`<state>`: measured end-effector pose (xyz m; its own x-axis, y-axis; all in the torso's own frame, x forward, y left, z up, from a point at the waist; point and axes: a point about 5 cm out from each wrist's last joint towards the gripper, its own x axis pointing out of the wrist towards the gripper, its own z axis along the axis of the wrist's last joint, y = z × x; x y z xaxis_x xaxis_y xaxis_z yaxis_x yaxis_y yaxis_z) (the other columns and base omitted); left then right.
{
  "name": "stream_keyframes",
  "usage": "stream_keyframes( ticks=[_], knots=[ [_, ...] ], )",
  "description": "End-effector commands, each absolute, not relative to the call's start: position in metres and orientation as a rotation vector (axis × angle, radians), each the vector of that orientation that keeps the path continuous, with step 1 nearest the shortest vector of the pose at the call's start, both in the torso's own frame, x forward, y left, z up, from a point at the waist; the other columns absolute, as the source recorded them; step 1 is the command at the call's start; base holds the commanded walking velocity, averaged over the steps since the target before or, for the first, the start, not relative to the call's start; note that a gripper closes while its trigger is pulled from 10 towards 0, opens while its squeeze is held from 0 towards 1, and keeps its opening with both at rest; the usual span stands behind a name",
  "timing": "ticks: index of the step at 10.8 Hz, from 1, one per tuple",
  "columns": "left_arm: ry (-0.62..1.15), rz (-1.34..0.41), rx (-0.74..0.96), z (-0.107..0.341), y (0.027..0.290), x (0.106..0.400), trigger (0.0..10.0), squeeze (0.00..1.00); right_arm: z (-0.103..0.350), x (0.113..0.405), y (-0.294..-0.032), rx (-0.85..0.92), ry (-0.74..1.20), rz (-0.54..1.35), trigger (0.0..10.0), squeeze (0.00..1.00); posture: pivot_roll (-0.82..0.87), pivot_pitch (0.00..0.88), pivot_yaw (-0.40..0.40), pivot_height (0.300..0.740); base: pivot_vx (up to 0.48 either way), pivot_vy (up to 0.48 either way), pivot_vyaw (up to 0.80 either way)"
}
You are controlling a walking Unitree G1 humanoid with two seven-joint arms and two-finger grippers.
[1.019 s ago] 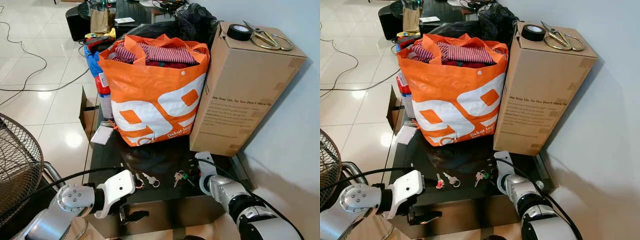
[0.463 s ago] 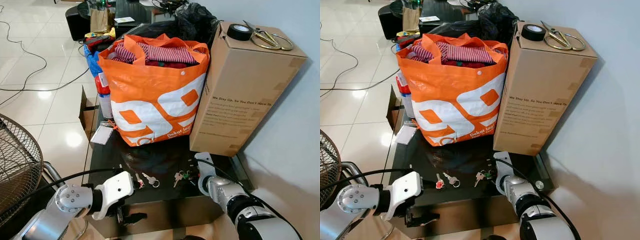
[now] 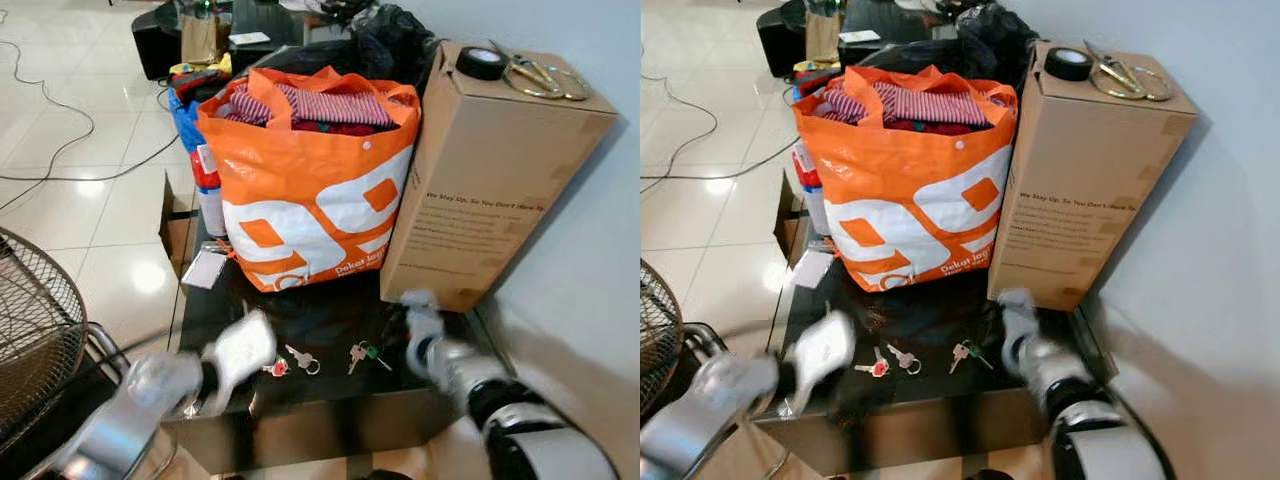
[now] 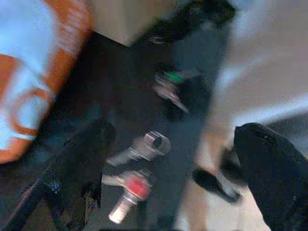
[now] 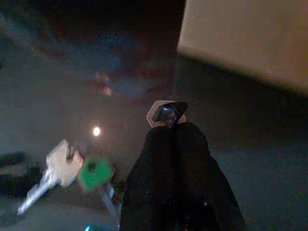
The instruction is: Hang keys on a hook
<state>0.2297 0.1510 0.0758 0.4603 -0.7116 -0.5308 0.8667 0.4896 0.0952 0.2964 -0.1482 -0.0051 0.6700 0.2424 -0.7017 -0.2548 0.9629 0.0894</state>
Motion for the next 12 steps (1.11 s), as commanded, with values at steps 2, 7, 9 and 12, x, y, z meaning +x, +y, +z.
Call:
stream_keyframes(
  ticks=[2, 7, 9, 12],
  knots=[
    [0.416, -0.877, 0.304, 0.083, 0.155, 0.246, 10.0, 0.00, 0.022, 0.310, -0.160, -0.052, 0.659, 0.318, 0.0, 0.00, -0.06, 0.000, -0.042, 0.740, 0.000, 0.000, 0.00],
    [0.348, -0.774, 0.360, 0.097, 0.154, 0.256, 10.0, 0.00, 0.135, 0.268, -0.150, 0.399, 0.120, 0.523, 0.0, 0.00, -0.04, 0.000, -0.018, 0.740, 0.000, 0.000, 0.00],
    [0.281, -0.744, 0.340, 0.104, 0.152, 0.262, 10.0, 0.00, 0.152, 0.241, -0.143, 0.620, 0.035, 0.629, 0.0, 0.00, -0.06, 0.000, 0.008, 0.740, 0.000, 0.000, 0.00],
    [0.270, -0.747, 0.350, 0.108, 0.148, 0.270, 10.0, 0.00, 0.157, 0.233, -0.139, 0.651, 0.045, 0.657, 0.0, 0.00, -0.07, 0.000, 0.021, 0.740, 0.000, 0.000, 0.00]
  ],
)
